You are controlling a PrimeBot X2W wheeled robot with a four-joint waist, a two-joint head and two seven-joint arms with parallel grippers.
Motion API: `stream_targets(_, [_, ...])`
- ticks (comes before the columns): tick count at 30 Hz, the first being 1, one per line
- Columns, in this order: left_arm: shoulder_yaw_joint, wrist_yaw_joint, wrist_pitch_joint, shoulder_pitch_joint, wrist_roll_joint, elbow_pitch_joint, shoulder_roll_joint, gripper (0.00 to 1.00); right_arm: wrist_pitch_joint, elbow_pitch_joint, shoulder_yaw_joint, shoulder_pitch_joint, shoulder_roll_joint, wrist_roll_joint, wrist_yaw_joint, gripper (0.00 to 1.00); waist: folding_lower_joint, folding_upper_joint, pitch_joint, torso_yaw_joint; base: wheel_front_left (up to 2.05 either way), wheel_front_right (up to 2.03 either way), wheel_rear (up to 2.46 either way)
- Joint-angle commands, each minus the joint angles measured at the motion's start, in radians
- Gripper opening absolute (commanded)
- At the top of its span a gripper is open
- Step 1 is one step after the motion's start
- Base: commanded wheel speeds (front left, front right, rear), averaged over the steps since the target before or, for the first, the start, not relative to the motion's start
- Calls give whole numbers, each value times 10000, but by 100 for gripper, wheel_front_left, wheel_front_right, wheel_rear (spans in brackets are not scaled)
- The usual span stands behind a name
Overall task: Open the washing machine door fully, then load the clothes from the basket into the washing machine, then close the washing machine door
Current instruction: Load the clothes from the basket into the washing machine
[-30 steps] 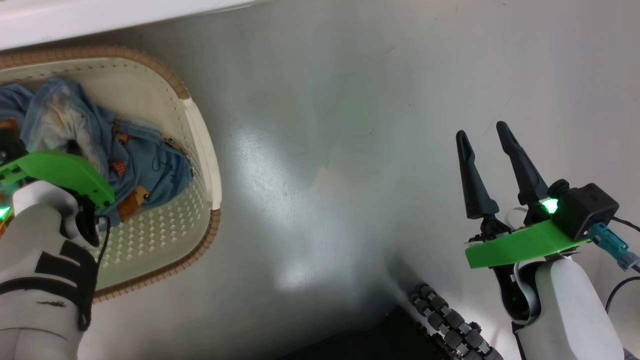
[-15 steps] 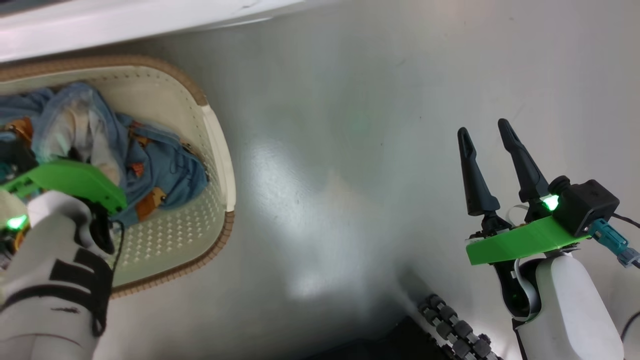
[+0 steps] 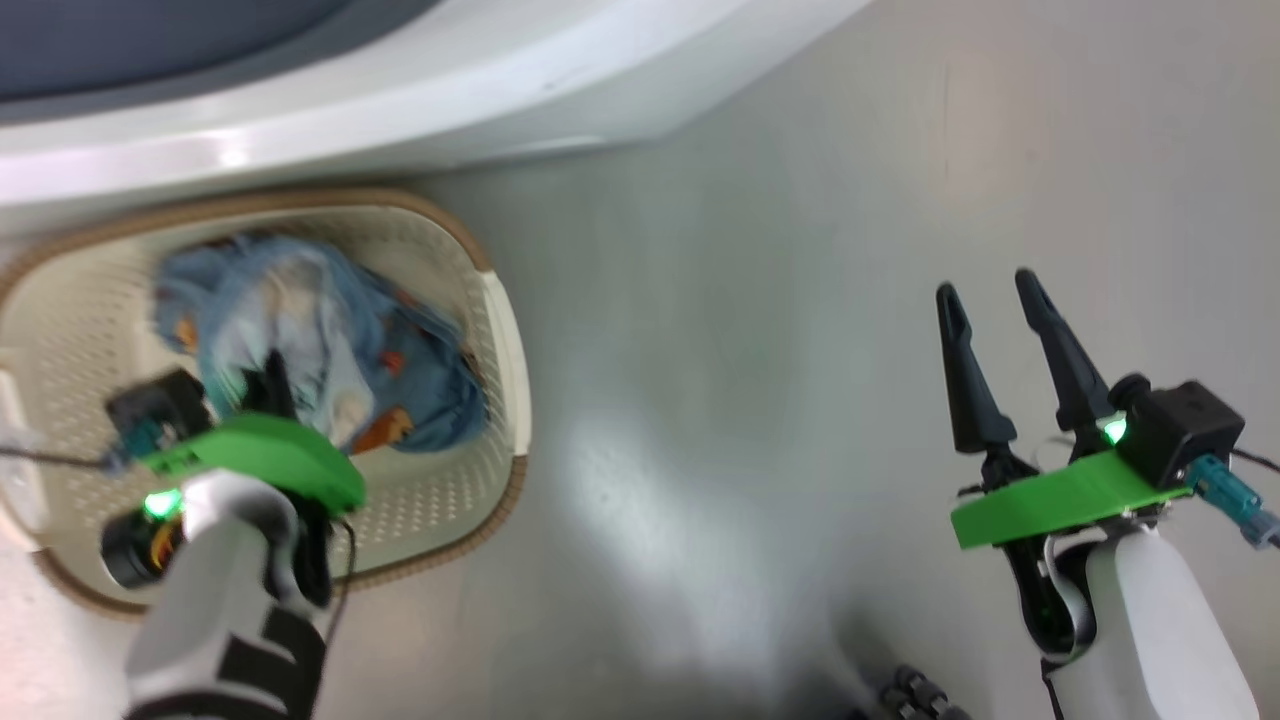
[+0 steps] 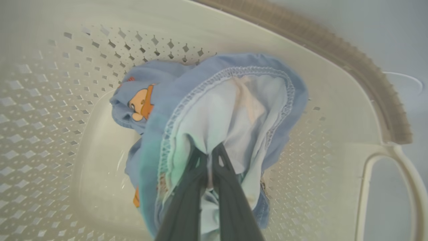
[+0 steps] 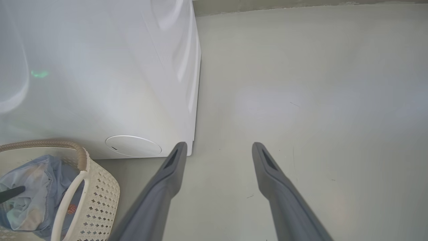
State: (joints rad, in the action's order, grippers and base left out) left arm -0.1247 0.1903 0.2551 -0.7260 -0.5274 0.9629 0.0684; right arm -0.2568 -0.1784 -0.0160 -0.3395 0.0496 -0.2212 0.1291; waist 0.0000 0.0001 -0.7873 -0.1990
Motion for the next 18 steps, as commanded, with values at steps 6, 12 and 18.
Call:
stream_targets(6, [444, -70, 65, 2490, 818, -2226, -116, 0, -49, -84, -14, 1097, 182, 240, 16, 100, 0, -1, 2887, 1320, 0, 0, 0])
stream_targets(12, [153, -375, 65, 4103, 735, -3711, -175, 0, -49, -301, -176, 1965, 221, 393, 16, 100, 0, -1, 4559, 1999, 0, 0, 0])
stream_targets(18, [-302, -257, 66, 5243, 720, -5055, -178, 0, -49, -343, -237, 2602, 221, 549, 16, 100, 0, -1, 5711, 2439, 0, 0, 0])
